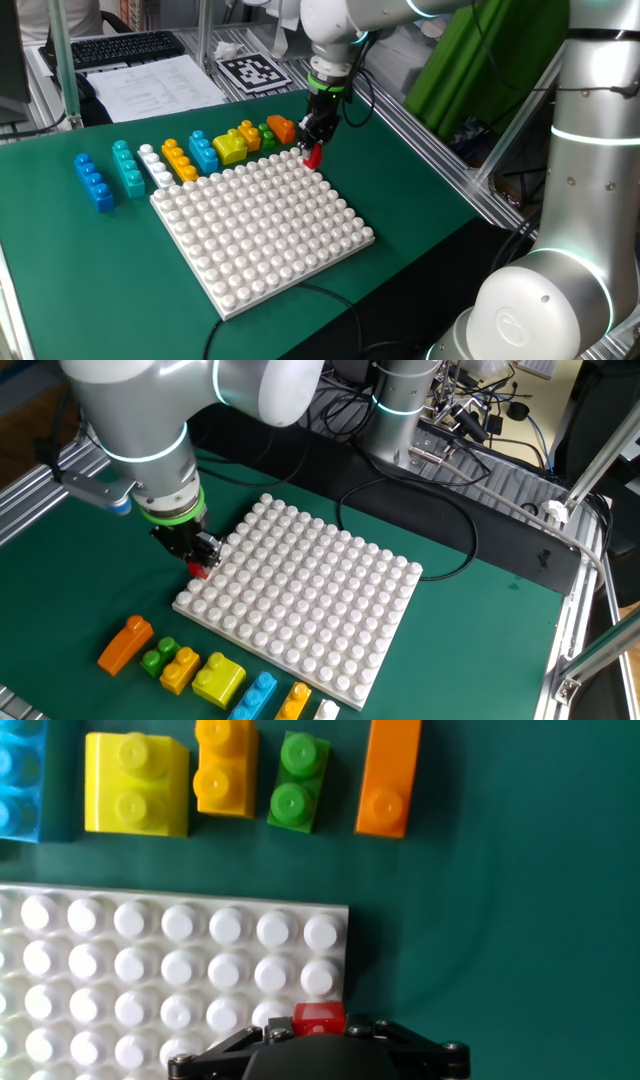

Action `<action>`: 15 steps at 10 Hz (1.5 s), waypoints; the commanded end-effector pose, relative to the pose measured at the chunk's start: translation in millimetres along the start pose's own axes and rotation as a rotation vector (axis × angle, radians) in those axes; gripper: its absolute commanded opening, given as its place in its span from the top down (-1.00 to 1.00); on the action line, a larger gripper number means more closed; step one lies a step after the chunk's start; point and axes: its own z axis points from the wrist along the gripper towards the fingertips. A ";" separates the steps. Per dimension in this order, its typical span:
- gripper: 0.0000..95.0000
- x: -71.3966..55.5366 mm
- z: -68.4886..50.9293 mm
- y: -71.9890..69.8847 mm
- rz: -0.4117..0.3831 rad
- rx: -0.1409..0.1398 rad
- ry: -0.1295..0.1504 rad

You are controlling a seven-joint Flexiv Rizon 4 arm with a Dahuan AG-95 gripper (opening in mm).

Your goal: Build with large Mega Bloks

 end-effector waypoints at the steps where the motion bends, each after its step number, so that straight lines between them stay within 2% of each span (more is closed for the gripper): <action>1: 1.00 -2.4 1.8 0.0 0.001 -0.004 0.003; 7: 1.00 -4.2 10.0 2.3 0.002 -0.003 -0.008; 10: 1.00 -1.2 16.2 2.3 0.007 0.003 -0.024; 15: 1.00 2.8 32.0 3.5 0.015 0.007 -0.043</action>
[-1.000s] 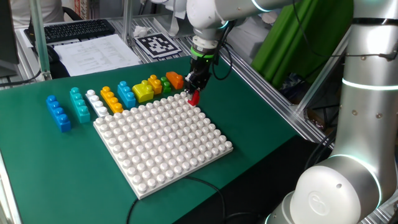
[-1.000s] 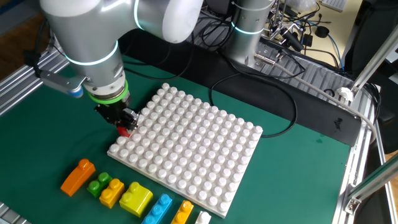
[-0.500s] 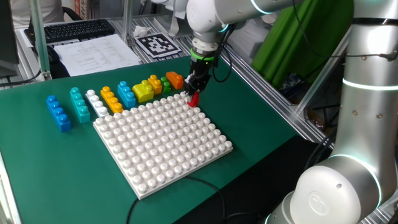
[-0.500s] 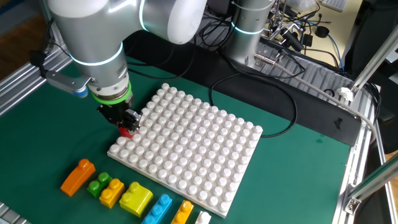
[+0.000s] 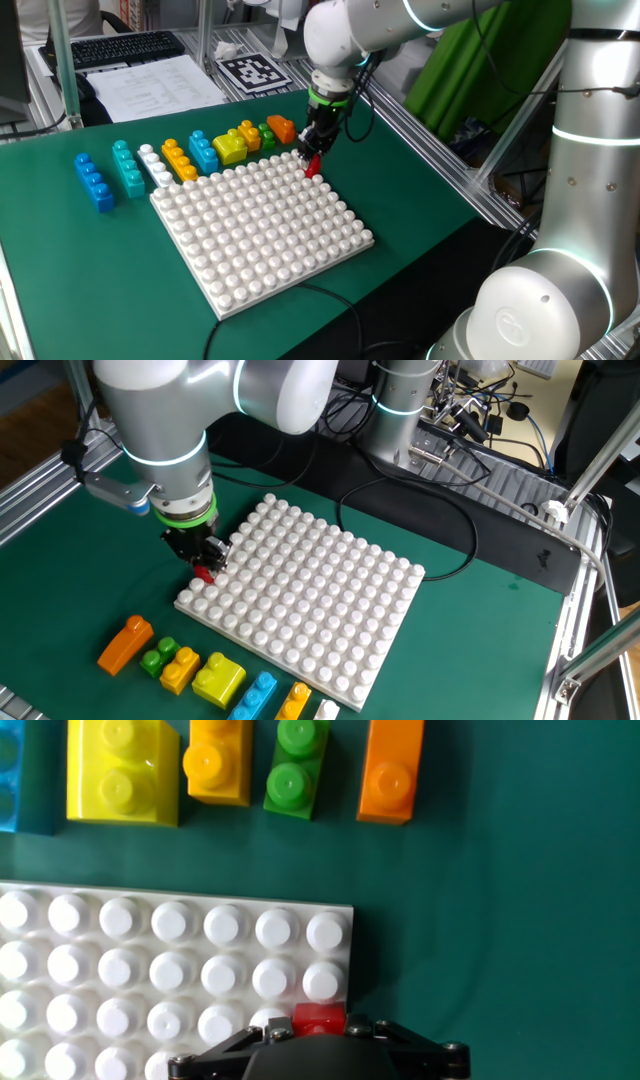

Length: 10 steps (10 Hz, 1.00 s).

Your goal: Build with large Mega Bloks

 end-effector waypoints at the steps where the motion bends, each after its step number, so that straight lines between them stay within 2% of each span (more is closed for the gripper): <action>1: 1.00 0.5 1.8 1.9 -0.004 -0.002 0.009; 4: 1.00 0.7 1.4 1.9 -0.005 0.011 0.018; 6: 0.20 0.9 0.7 2.0 0.005 0.013 0.019; 7: 0.20 0.9 0.8 2.0 0.006 0.011 0.020; 8: -0.20 1.1 1.4 2.3 0.008 0.010 0.021; 10: -0.20 1.6 -0.6 2.7 0.009 0.009 0.021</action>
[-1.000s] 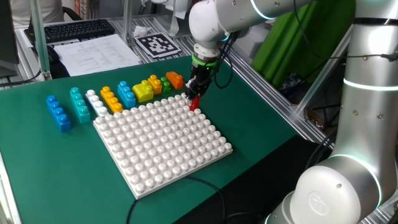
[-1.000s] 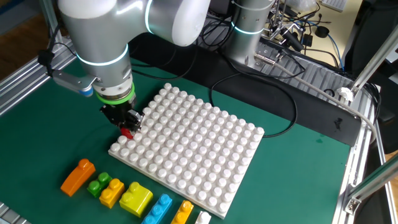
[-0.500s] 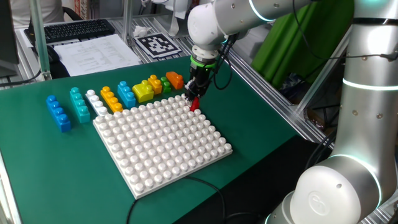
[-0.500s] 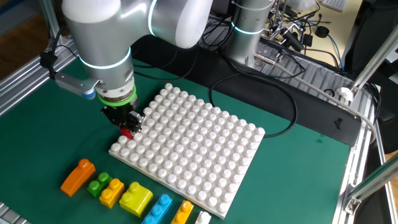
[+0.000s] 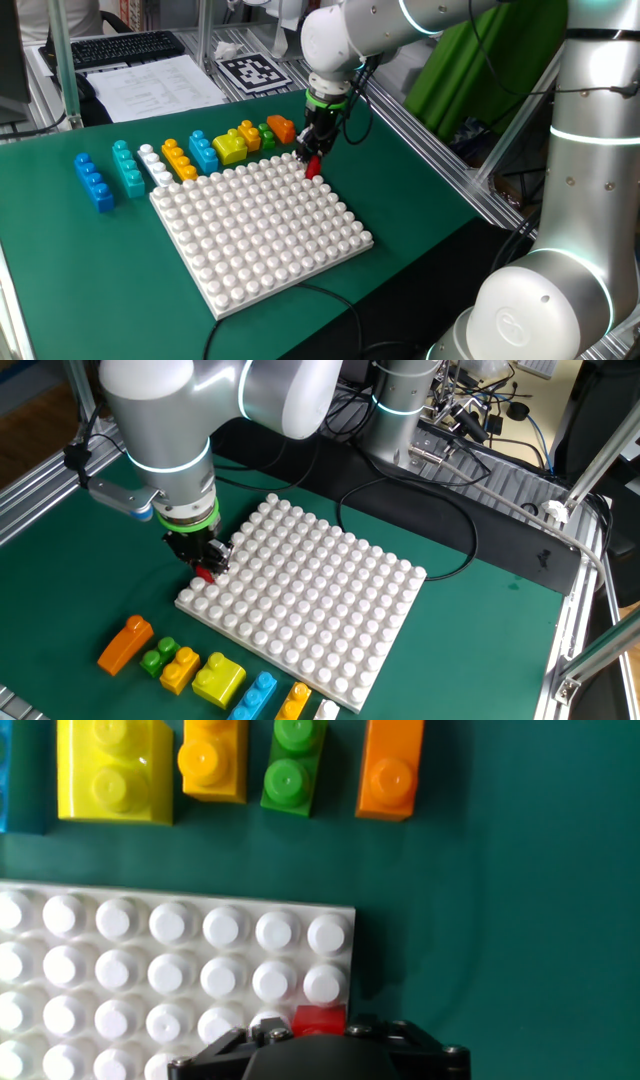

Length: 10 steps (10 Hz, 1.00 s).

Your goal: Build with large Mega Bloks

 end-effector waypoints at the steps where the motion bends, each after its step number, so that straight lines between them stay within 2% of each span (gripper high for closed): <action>1: -0.20 0.7 -1.5 -0.3 0.003 -0.004 -0.001; 4: -0.20 0.7 -6.2 1.8 0.022 -0.025 0.007; 5: 0.20 0.8 -9.5 3.8 0.029 -0.029 0.010; 7: 0.20 -0.2 -19.9 9.6 0.042 -0.031 0.025; 9: 0.20 -7.1 -30.1 11.1 0.051 -0.034 0.037; 10: 0.20 -12.1 -37.1 7.5 0.048 -0.053 0.050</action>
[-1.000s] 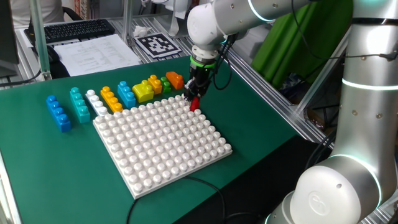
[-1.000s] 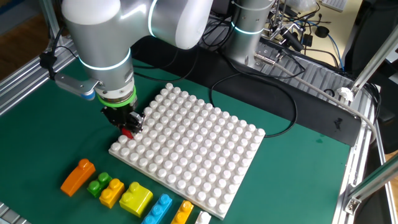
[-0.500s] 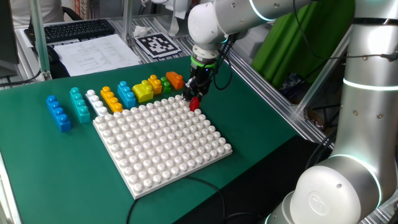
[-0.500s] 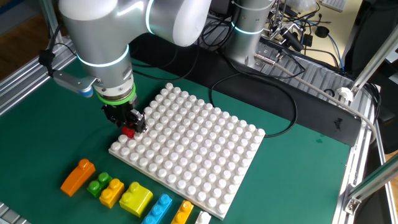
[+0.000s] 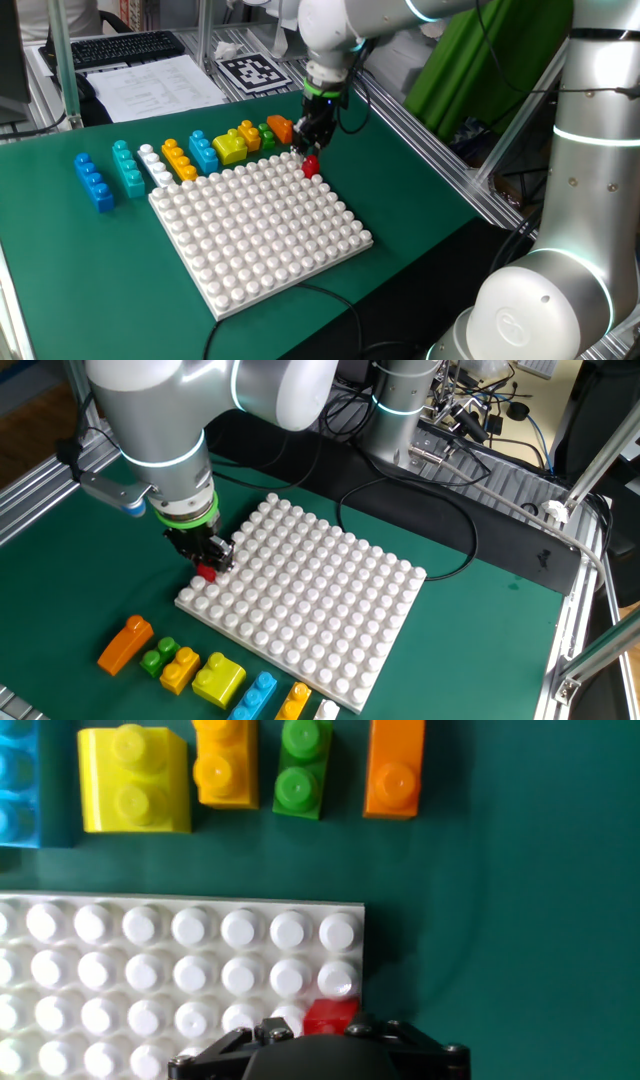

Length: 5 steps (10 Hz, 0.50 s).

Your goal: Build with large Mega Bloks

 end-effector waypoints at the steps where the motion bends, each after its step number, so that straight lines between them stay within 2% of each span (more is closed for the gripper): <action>1: 0.20 -8.5 -8.8 -6.4 -0.018 -0.022 0.030; 3: 0.20 -23.1 -22.1 -15.4 -0.036 -0.025 0.045; 5: 0.20 -34.6 -26.8 -18.5 -0.040 -0.029 0.047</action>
